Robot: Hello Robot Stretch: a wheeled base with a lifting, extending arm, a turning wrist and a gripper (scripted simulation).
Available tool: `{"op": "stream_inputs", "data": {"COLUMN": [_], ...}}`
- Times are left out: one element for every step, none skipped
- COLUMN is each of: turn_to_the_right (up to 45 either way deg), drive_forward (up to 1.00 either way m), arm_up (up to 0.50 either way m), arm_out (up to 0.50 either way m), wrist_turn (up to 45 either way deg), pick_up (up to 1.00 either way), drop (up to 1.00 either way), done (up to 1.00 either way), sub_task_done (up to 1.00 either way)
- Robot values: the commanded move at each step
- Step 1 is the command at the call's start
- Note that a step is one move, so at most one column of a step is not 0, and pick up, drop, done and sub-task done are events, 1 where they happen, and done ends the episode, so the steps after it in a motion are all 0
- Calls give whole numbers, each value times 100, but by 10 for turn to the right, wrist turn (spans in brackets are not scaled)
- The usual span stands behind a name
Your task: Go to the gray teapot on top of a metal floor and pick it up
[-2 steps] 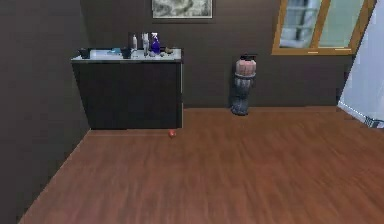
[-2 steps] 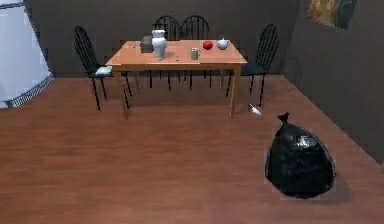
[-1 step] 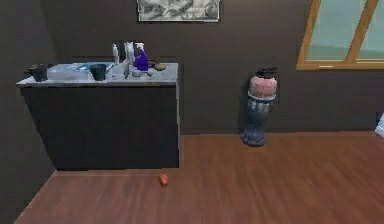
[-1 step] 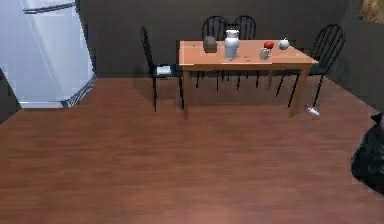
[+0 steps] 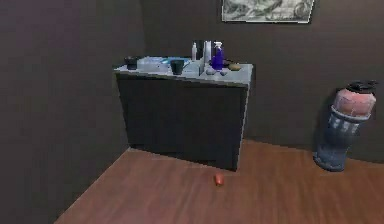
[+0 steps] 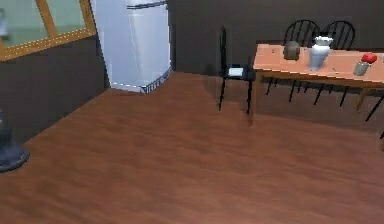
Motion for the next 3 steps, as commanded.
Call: {"op": "stream_inputs", "data": {"turn_to_the_right": [0, -450, -270], "drive_forward": [95, 0, 0], "arm_up": [0, 0, 0], "arm_out": [0, 0, 0], "wrist_turn": [0, 0, 0], "pick_up": [0, 0, 0], "drop": [0, 0, 0], "done": [0, 0, 0], "sub_task_done": [0, 0, 0]}}
